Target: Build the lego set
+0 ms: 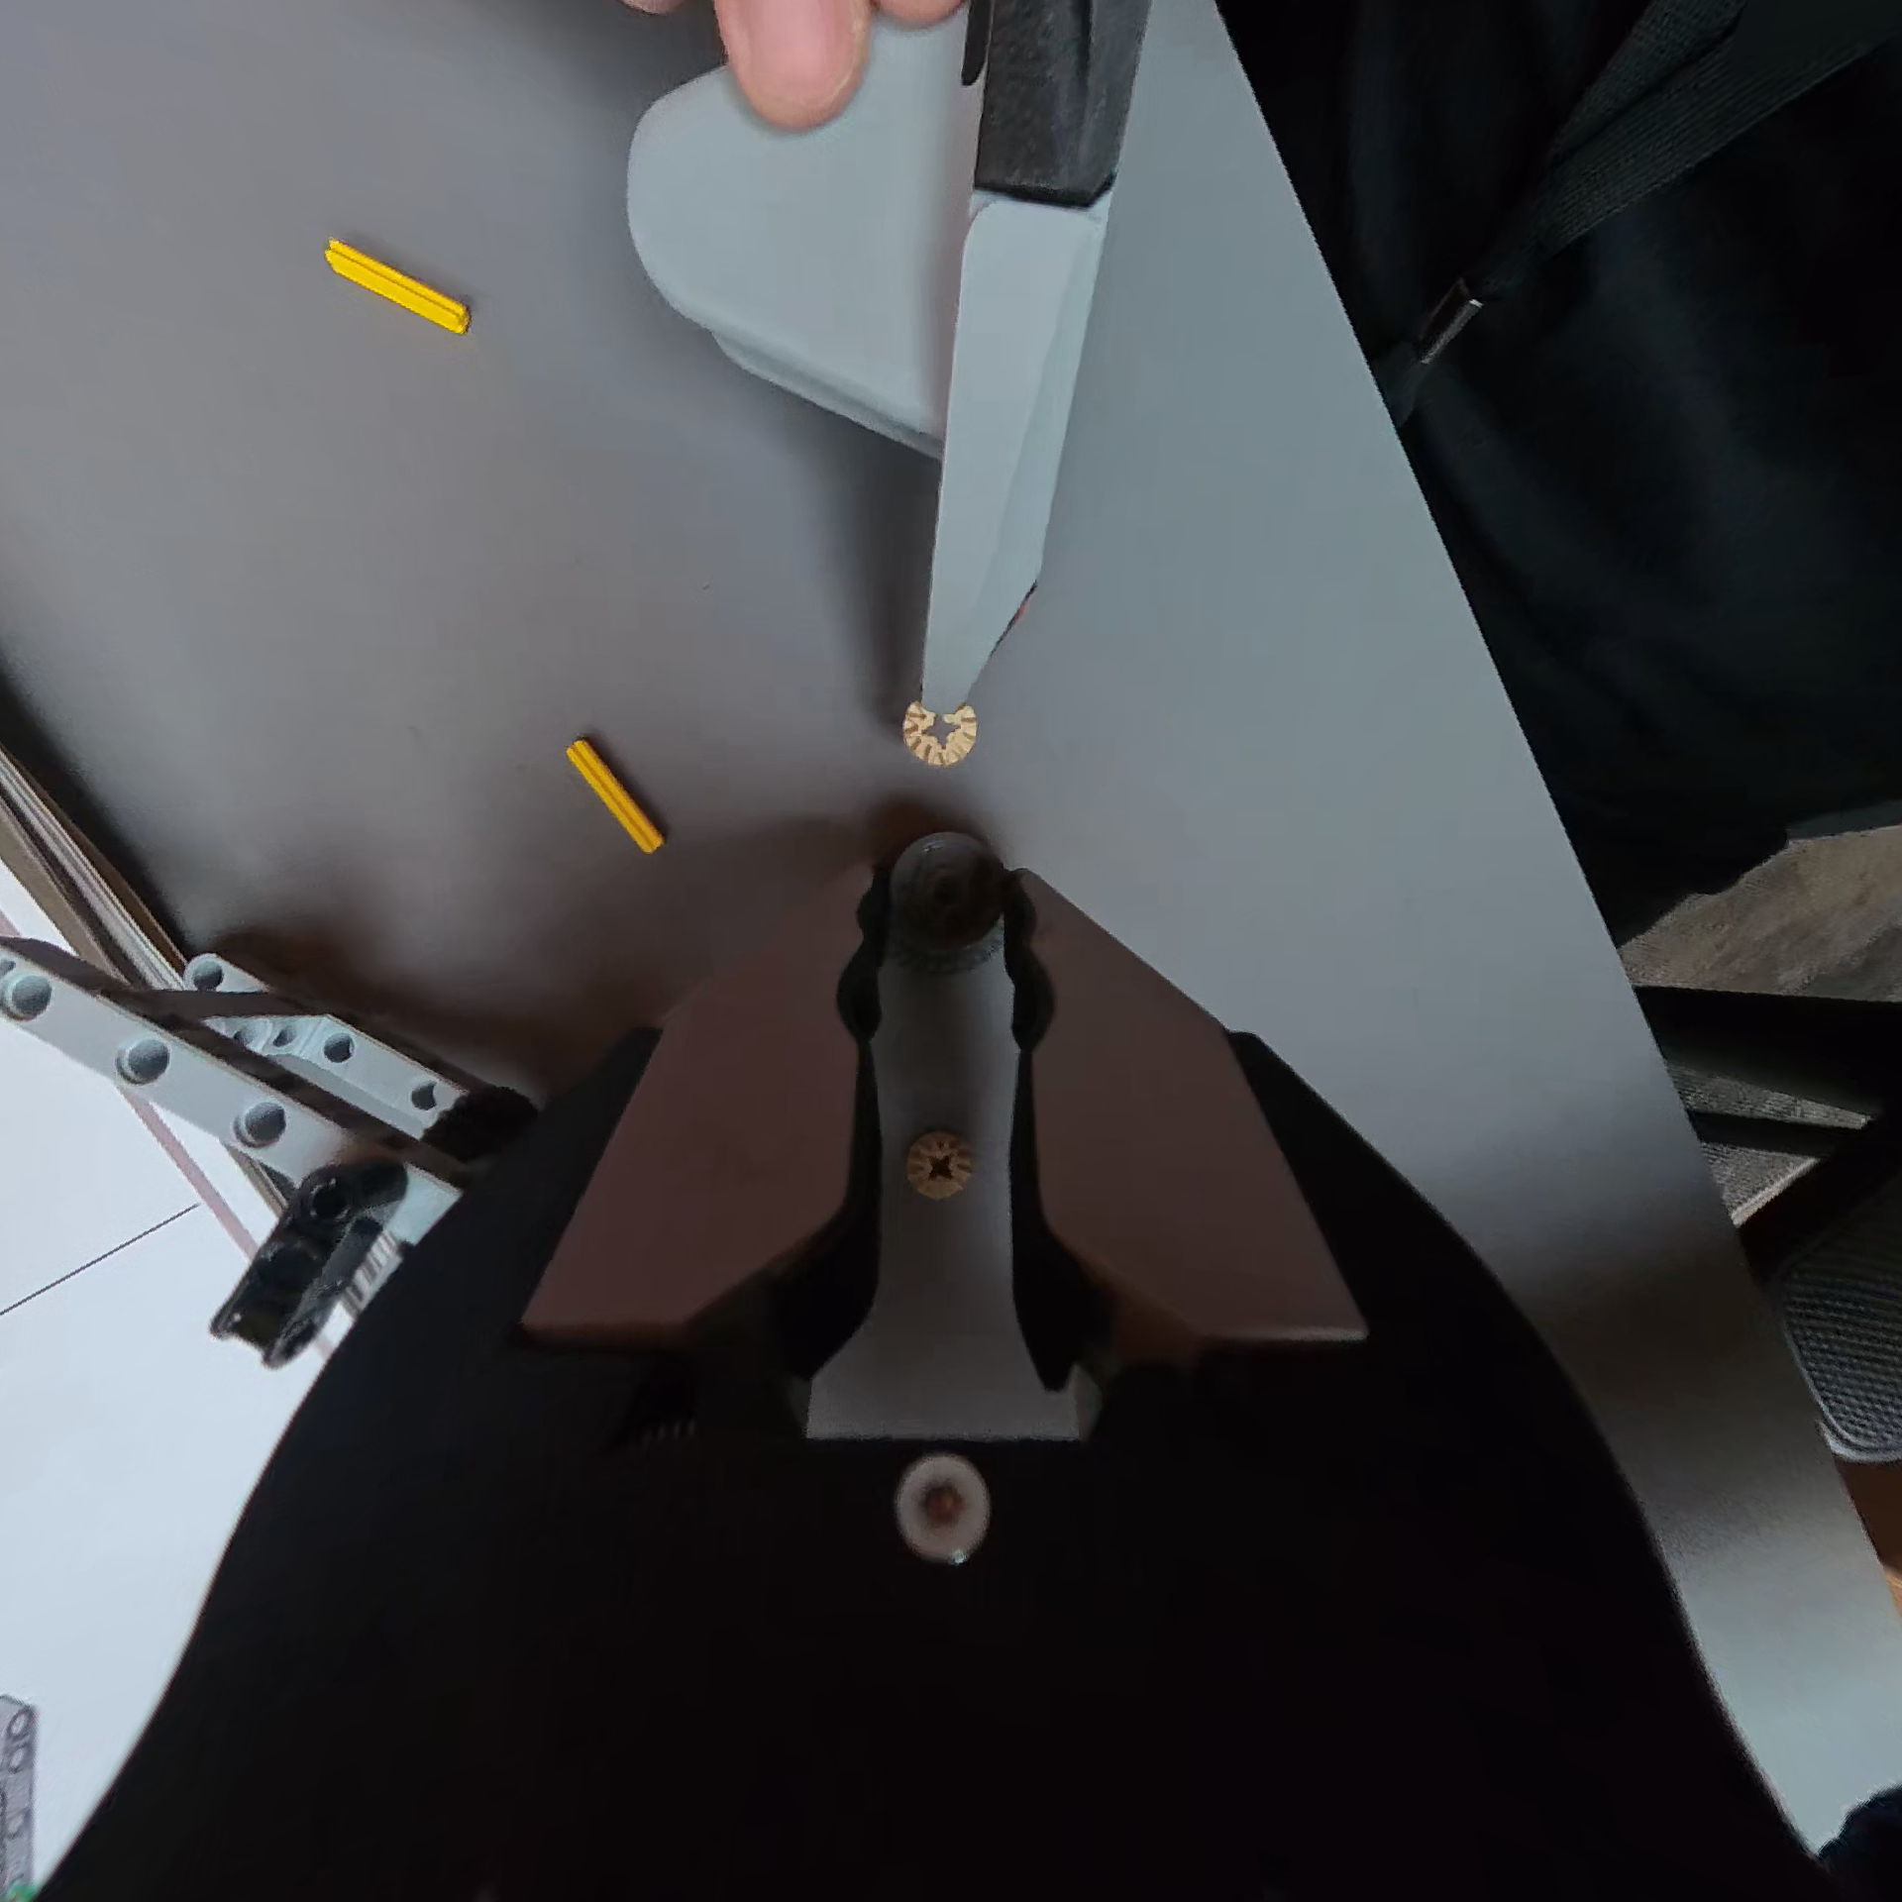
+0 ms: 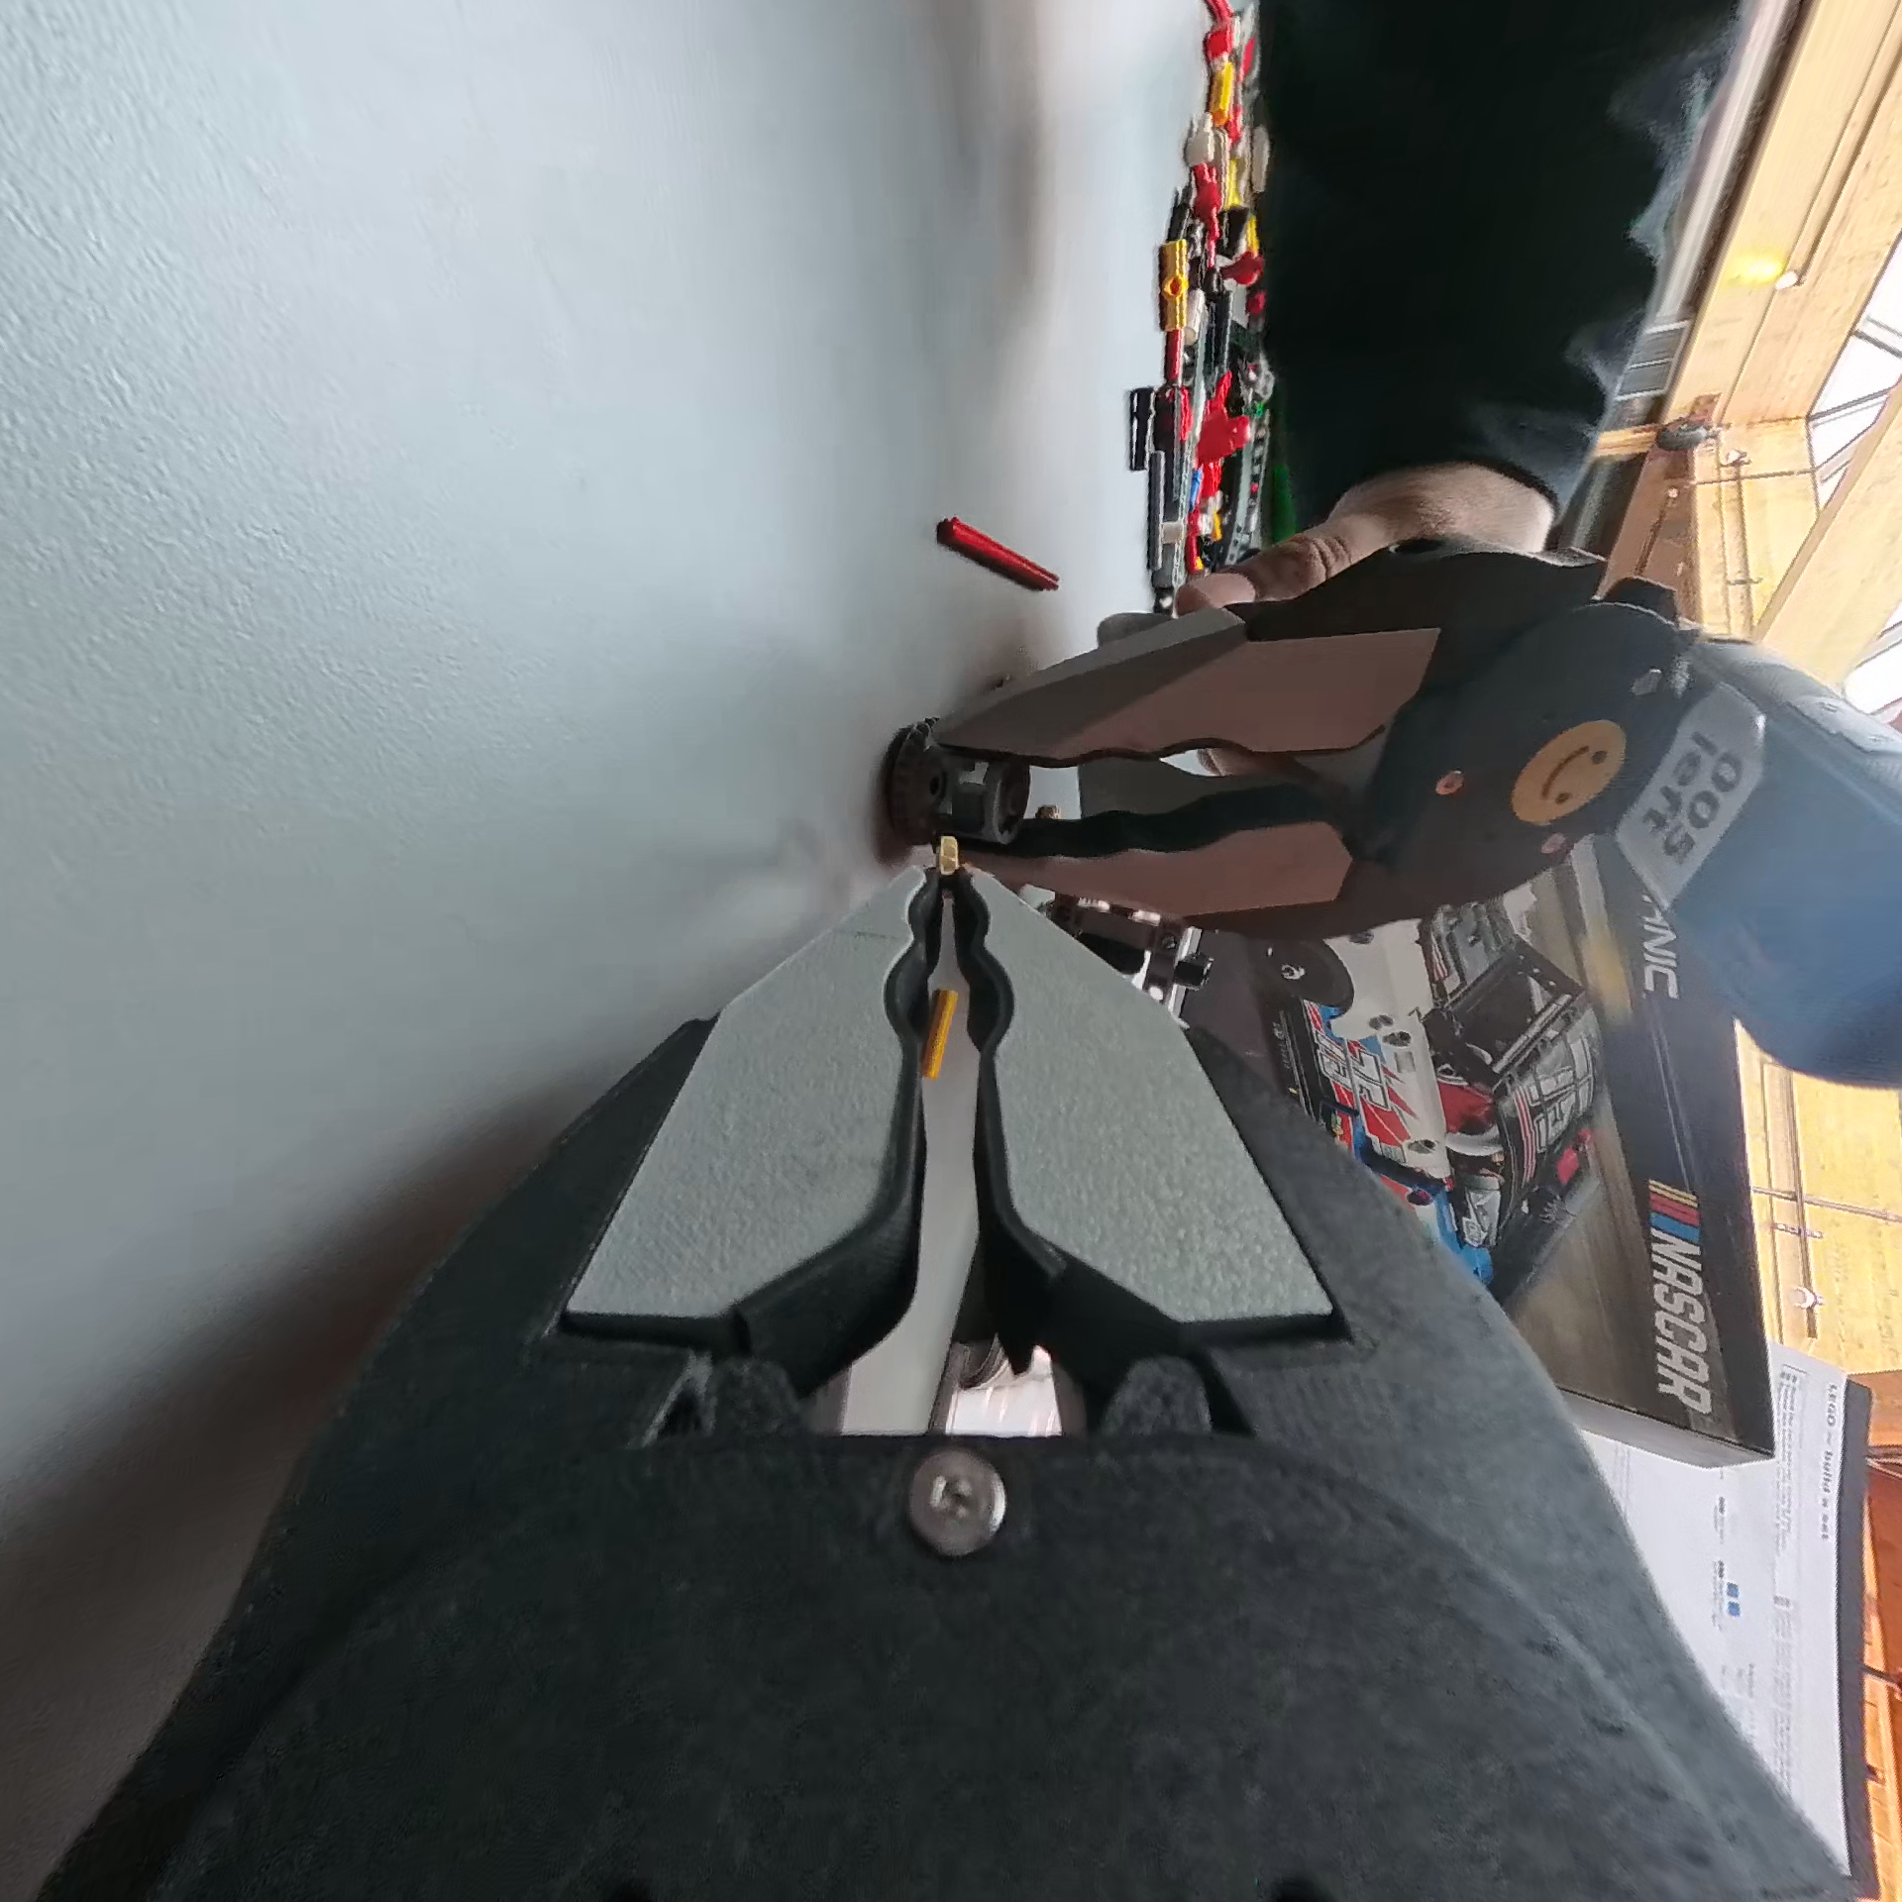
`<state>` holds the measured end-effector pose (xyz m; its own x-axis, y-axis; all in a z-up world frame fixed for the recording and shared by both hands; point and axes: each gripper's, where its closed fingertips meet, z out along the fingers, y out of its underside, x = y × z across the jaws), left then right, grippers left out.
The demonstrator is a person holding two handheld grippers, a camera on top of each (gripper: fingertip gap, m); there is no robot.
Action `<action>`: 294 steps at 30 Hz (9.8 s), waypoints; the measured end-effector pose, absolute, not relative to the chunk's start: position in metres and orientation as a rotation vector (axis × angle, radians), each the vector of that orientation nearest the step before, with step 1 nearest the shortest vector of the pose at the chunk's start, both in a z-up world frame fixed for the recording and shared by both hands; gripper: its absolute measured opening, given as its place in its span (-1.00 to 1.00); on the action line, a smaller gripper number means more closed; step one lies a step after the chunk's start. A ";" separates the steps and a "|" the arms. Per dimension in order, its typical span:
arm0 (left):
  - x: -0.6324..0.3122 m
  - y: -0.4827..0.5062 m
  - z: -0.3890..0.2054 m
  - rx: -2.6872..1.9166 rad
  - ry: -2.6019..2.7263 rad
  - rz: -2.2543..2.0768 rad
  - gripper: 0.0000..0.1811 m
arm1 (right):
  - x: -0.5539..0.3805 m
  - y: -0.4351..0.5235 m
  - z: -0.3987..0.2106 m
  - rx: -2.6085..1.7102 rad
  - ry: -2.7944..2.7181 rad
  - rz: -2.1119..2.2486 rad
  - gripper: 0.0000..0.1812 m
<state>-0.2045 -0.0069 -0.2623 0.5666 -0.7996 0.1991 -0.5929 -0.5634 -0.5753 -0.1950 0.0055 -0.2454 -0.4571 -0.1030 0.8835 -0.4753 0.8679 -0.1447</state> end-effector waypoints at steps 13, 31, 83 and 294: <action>-0.193 -0.006 -0.233 -2.068 0.732 -0.811 -0.80 | -0.187 -0.001 -0.228 0.459 -1.954 0.516 -1.00; -0.184 -0.006 -0.232 -2.021 0.831 -0.770 -0.80 | -0.183 -0.008 -0.229 0.537 -2.020 0.517 -1.00; -0.178 -0.013 -0.231 -1.986 0.910 -0.772 -0.80 | -0.181 -0.019 -0.238 0.565 -2.175 0.531 -0.75; -0.181 0.029 -0.146 -1.439 0.789 -0.208 -0.80 | -0.189 0.028 -0.160 -0.503 -2.276 2.393 -0.72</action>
<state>-0.1813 0.0295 -0.1464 0.7366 -0.5748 -0.3563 -0.3238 0.1627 -0.9320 -0.1887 0.0275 -0.1596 -0.9354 0.0620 -0.3482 0.3447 -0.0610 -0.9367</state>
